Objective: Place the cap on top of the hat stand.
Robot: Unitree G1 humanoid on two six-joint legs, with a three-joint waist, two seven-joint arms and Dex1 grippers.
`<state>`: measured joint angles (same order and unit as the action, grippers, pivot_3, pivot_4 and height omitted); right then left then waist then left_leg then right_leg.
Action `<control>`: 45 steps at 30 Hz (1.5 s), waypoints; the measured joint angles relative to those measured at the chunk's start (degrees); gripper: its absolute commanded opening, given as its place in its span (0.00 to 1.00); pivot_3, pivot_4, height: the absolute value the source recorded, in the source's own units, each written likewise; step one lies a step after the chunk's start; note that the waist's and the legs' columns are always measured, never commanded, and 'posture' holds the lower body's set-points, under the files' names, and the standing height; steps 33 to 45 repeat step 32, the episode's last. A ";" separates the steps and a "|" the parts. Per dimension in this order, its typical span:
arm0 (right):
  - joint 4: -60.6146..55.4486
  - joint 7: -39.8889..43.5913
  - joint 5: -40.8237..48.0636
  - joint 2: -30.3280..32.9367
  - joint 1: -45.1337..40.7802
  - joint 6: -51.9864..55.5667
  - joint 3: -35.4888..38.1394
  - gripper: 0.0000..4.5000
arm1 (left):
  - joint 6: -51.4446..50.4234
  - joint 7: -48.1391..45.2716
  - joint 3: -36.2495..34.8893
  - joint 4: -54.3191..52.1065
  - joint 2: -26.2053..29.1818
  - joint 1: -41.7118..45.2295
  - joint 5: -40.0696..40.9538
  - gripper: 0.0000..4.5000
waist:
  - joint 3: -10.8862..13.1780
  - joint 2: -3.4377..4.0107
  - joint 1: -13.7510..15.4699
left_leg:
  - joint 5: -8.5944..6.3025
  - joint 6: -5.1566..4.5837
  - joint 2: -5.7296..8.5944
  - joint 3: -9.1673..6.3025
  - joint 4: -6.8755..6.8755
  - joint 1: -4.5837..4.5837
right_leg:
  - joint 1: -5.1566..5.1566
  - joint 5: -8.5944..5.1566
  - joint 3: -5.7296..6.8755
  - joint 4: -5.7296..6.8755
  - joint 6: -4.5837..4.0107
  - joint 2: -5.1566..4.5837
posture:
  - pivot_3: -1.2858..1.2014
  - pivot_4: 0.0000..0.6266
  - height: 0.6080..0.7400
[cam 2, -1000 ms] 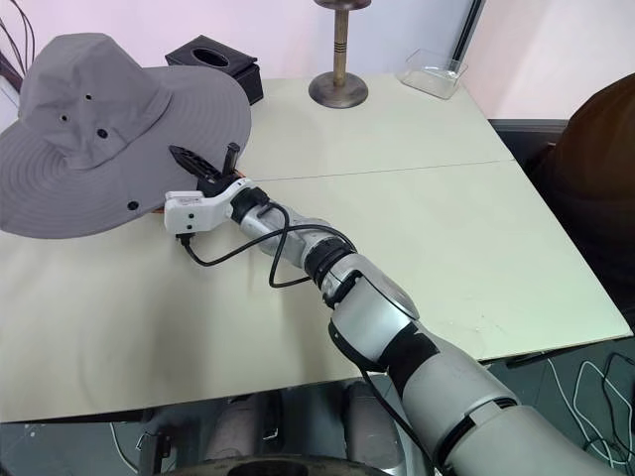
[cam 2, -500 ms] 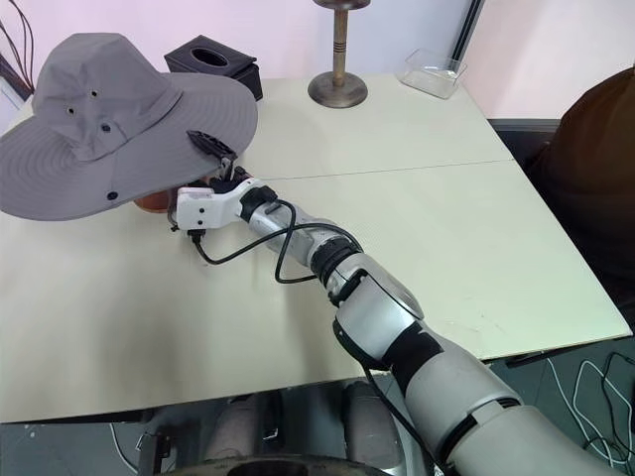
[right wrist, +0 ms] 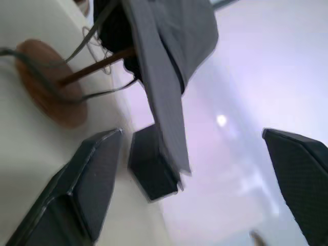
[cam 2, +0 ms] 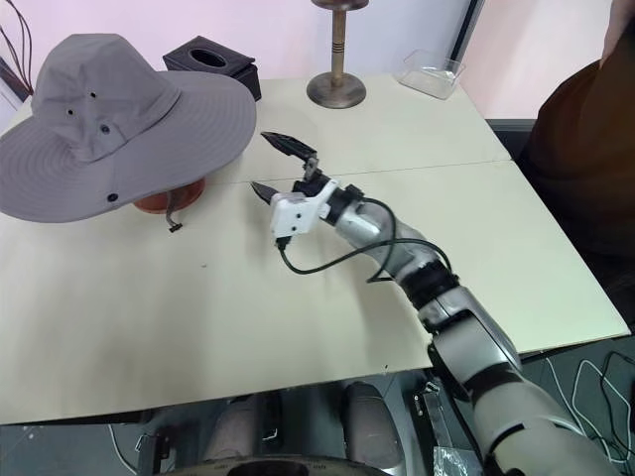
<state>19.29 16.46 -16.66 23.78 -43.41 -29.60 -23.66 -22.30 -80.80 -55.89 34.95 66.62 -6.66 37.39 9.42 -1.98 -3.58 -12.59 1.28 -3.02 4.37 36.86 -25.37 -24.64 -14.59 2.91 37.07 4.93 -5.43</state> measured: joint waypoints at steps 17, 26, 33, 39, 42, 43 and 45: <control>-27.27 45.98 66.98 33.27 3.88 75.66 25.68 0.99 | -18.82 21.73 3.72 -43.05 -10.83 -2.03 7.09 1.00 | 0.48 0.51 1.34 | -0.11 -0.16 -0.03 0.13 -0.04 0.34 | 0.08 -0.24 -0.08 -0.05 -0.45 -0.14 | 0.52 0.24 1.00; -21.92 50.72 61.74 33.66 0.54 75.09 26.22 0.99 | -21.19 23.56 -3.65 -45.17 -13.19 -7.02 9.44 1.00 | 0.49 0.52 1.33 | -0.11 -0.16 0.00 0.14 0.04 0.10 | -0.11 -0.25 -0.13 -0.08 -0.47 -0.21 | 0.52 0.24 1.00; -20.00 52.15 59.88 33.48 -2.16 74.96 26.42 0.99 | -21.14 23.56 -5.62 -45.39 -14.90 -10.06 9.47 1.00 | 0.49 0.52 1.54 | -0.11 -0.15 0.02 0.13 0.08 0.06 | -0.16 -0.25 -0.12 -0.09 -0.48 -0.23 | 0.52 0.24 1.00; -20.00 52.15 59.88 33.48 -2.16 74.96 26.42 0.99 | -21.14 23.56 -5.62 -45.39 -14.90 -10.06 9.47 1.00 | 0.49 0.52 1.54 | -0.11 -0.15 0.02 0.13 0.08 0.06 | -0.16 -0.25 -0.12 -0.09 -0.48 -0.23 | 0.52 0.24 1.00; -20.00 52.15 59.88 33.48 -2.16 74.96 26.42 0.99 | -21.14 23.56 -5.62 -45.39 -14.90 -10.06 9.47 1.00 | 0.49 0.52 1.54 | -0.11 -0.15 0.02 0.13 0.08 0.06 | -0.16 -0.25 -0.12 -0.09 -0.48 -0.23 | 0.52 0.24 1.00; -20.00 52.15 59.88 33.48 -2.16 74.96 26.42 0.99 | -21.14 23.56 -5.62 -45.39 -14.90 -10.06 9.47 1.00 | 0.49 0.52 1.54 | -0.11 -0.15 0.02 0.13 0.08 0.06 | -0.16 -0.25 -0.12 -0.09 -0.48 -0.23 | 0.52 0.24 1.00; -20.00 52.15 59.88 33.48 -2.16 74.96 26.42 0.99 | -21.14 23.56 -5.62 -45.39 -14.90 -10.06 9.47 1.00 | 0.49 0.52 1.54 | -0.11 -0.15 0.02 0.13 0.08 0.06 | -0.16 -0.25 -0.12 -0.09 -0.48 -0.23 | 0.52 0.24 1.00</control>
